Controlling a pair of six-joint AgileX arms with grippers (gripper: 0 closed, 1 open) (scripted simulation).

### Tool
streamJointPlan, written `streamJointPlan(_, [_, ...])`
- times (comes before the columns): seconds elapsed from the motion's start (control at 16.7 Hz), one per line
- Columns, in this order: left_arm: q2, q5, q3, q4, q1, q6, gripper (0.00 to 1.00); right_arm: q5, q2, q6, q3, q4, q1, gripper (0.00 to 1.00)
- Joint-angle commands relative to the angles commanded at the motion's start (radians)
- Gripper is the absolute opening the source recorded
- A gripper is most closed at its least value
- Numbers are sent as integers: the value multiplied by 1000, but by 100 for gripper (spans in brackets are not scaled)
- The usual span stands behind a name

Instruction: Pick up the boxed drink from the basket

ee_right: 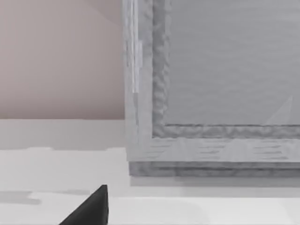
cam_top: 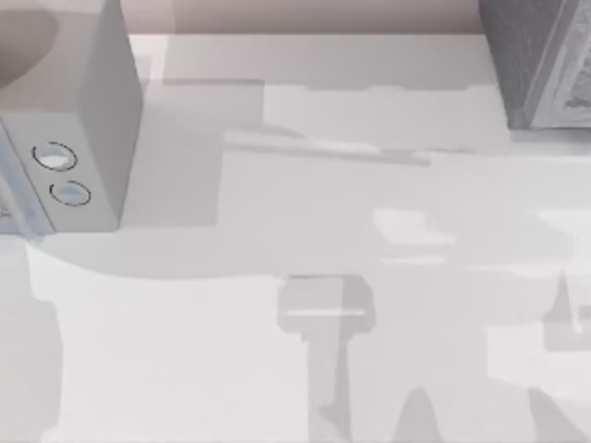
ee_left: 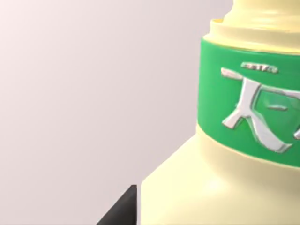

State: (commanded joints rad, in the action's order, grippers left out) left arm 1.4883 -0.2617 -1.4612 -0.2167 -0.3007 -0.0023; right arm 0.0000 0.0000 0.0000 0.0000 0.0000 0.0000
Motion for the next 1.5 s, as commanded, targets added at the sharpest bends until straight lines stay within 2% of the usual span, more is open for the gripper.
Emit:
streamJointPlan(0.36, [42,-63,-180,292,-11,15,0,0,0,0,0,0,0,100])
streamJointPlan(0.84, [36,-71,-175,320,-5,18,0,0,0,0,0,0,0,100])
streamJointPlan(1.14, [-164,-19,26,306,45,9,0,0,0,0,0,0,0,100])
streamJointPlan(1.5, [-639,85,515,257,147,5,0,0,0,0,0,0,0,100])
